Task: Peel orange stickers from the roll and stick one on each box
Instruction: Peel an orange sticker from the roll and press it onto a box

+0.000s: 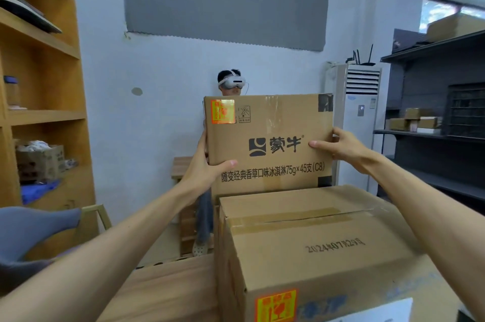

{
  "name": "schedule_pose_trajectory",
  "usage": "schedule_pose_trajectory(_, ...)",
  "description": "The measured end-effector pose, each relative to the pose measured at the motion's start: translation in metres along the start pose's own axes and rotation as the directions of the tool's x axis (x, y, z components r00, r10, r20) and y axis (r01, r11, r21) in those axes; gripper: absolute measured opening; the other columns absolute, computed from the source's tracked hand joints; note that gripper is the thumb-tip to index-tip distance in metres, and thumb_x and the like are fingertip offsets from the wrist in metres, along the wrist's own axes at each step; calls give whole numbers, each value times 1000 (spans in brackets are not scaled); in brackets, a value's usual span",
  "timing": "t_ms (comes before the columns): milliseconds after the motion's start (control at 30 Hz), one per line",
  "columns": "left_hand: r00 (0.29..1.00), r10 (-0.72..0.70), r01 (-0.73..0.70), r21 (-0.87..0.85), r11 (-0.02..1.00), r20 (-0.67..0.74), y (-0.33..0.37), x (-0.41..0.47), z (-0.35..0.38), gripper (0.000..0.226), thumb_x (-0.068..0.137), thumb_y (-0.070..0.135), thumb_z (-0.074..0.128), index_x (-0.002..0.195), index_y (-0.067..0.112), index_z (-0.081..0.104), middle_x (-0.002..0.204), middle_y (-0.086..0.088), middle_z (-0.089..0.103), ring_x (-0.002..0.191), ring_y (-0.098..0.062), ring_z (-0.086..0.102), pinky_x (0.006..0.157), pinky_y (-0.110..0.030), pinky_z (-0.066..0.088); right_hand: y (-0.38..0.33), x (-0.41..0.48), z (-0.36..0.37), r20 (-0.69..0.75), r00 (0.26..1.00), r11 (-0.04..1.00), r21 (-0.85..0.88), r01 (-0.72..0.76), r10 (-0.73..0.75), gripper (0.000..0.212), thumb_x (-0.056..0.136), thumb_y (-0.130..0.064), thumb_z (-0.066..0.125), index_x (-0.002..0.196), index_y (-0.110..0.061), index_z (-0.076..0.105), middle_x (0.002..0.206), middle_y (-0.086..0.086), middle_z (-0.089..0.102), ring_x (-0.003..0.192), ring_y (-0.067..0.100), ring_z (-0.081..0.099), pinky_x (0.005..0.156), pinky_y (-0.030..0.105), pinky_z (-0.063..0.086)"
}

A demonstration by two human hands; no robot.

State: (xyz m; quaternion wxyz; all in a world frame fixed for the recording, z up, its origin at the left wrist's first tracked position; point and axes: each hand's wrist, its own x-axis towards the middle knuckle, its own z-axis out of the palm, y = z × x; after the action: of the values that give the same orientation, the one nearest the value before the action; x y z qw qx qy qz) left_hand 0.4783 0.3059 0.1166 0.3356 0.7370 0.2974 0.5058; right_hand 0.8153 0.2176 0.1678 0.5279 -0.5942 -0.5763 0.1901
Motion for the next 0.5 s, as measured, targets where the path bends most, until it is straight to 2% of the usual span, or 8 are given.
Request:
schedule_pose_trajectory(133, 999, -41, 40, 25, 999, 19, -11, -12, 9, 100, 85, 33, 81, 158, 43, 13, 151, 2, 47, 132, -21, 52, 109, -52, 46, 15, 0, -10, 49, 997, 997, -50, -57, 59, 61, 81, -30, 78, 132, -13, 49, 122, 8, 62, 104, 22, 65, 74, 32, 56)
schedule_pose_trajectory(300, 994, -42, 32, 98, 995, 106, 0, -25, 9, 100, 90, 25, 75, 159, 43, 5, 156, 1, 41, 136, -20, 47, 114, -43, 42, 25, -14, -15, 41, 995, 991, -97, -90, 95, 66, 79, -35, 80, 132, -10, 50, 126, 9, 60, 108, 24, 63, 89, 43, 55)
schedule_pose_trajectory(400, 988, -116, 99, 155, 983, 105, 18, -33, -4, 90, 95, 32, 70, 161, 36, 9, 158, -8, 36, 138, -22, 45, 109, -38, 42, 11, -27, -17, -55, 994, 942, -320, -106, 93, 84, 81, -50, 75, 142, -4, 41, 136, 14, 53, 120, 29, 54, 102, 48, 47)
schedule_pose_trajectory(433, 989, -131, 114, 206, 972, 73, 24, -37, -12, 85, 96, 36, 67, 161, 33, 13, 159, -11, 34, 139, -24, 44, 107, -38, 41, 4, -32, -17, -99, 993, 916, -389, -95, 60, 85, 84, -52, 71, 144, -2, 39, 140, 17, 50, 124, 32, 51, 104, 47, 44)
schedule_pose_trajectory(500, 994, -105, 92, 377, 922, 14, 34, -47, -33, 77, 97, 41, 64, 159, 29, 22, 159, -10, 35, 141, -25, 42, 108, -40, 39, -13, -45, -11, -148, 987, 856, -516, -23, -62, 73, 90, -48, 65, 139, 0, 43, 140, 19, 51, 125, 33, 51, 101, 43, 44)
